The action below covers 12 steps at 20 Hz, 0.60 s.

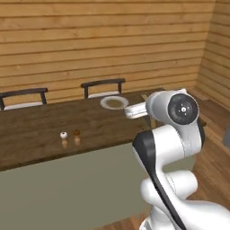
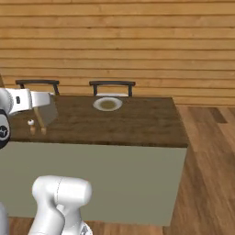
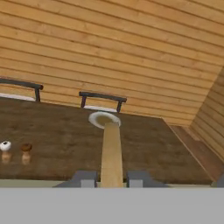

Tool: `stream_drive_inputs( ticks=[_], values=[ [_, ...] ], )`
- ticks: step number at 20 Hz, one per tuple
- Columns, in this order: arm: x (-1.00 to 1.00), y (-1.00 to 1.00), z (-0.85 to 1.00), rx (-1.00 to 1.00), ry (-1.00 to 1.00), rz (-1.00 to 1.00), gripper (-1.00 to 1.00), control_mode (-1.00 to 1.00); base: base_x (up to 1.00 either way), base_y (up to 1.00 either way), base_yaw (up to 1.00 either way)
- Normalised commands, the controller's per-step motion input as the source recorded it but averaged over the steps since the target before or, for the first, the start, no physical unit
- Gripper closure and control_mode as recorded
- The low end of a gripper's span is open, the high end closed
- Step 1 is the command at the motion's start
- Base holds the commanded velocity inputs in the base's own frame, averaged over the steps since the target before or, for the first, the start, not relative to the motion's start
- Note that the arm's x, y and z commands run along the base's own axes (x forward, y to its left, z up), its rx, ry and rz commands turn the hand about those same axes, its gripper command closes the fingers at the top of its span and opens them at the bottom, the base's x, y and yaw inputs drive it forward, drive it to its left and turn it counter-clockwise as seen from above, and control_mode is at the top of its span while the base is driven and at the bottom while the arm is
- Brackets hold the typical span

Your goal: Start the toaster. Once the lever pops up, take the bread to the plate on the dining counter.

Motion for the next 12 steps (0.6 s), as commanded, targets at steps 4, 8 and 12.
stream_drive_inputs(
  ticks=[4, 8, 12],
  values=[
    [0.0, 0.0, 0.0, 0.0, 0.0, 0.0, 1.0, 1.0, 0.89, -0.29, 0.14],
    [0.0, 0.0, 0.0, 0.0, 0.0, 0.0, 1.0, 1.0, 0.76, -0.36, 0.11],
    [0.0, 0.0, 0.0, 0.0, 0.0, 0.0, 1.0, 1.0, 0.6, -0.38, 0.11]
  ],
)
